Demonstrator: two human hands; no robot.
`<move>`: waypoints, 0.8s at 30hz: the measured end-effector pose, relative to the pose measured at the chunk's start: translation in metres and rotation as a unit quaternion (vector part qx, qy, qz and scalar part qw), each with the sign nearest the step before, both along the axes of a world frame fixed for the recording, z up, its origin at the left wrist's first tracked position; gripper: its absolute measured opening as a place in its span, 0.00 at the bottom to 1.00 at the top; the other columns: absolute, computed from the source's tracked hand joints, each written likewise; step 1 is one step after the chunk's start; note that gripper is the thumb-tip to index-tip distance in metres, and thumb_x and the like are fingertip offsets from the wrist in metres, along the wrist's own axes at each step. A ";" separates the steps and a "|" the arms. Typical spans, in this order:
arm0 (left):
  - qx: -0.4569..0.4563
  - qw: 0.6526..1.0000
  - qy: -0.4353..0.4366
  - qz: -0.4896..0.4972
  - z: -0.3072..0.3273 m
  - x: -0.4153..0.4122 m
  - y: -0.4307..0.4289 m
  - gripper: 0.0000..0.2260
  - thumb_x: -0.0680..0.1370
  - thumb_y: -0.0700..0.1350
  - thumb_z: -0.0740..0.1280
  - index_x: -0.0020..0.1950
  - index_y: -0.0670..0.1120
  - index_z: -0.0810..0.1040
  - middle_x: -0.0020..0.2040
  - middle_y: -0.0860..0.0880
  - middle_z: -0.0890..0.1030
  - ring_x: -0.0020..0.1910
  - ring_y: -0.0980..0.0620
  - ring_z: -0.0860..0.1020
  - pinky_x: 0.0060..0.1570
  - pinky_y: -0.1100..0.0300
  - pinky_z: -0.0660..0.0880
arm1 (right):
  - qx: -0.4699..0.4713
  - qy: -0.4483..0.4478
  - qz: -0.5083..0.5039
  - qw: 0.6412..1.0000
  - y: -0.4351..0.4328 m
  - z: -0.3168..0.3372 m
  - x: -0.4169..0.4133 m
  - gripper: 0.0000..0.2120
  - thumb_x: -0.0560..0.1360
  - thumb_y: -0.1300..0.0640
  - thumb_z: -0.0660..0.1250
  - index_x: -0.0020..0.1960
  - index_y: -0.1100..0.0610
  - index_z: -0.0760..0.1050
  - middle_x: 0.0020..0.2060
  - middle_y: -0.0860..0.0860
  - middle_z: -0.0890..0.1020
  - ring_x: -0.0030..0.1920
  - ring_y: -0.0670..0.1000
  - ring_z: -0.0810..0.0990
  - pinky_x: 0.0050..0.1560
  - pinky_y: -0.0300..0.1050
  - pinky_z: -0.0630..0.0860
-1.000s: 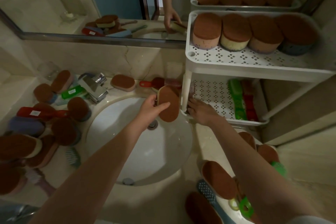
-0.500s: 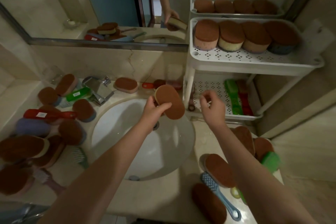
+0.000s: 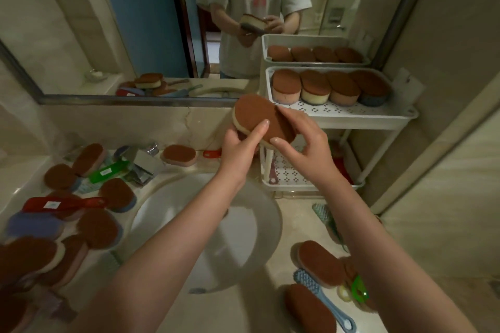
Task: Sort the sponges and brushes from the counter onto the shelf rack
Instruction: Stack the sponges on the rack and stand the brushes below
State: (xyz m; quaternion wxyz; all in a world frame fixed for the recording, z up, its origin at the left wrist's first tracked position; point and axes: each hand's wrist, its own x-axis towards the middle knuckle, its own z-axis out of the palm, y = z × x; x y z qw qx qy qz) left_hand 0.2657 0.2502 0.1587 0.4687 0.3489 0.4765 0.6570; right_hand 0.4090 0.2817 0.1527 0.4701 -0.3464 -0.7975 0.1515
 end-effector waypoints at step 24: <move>0.080 0.786 0.613 -0.022 0.042 0.056 0.097 0.18 0.79 0.51 0.59 0.65 0.45 0.74 0.68 0.48 0.72 0.72 0.48 0.64 0.69 0.55 0.60 | -0.084 -0.140 -0.147 0.976 0.077 0.063 0.118 0.28 0.61 0.55 0.66 0.62 0.52 0.73 0.60 0.50 0.75 0.63 0.55 0.69 0.63 0.52 0.68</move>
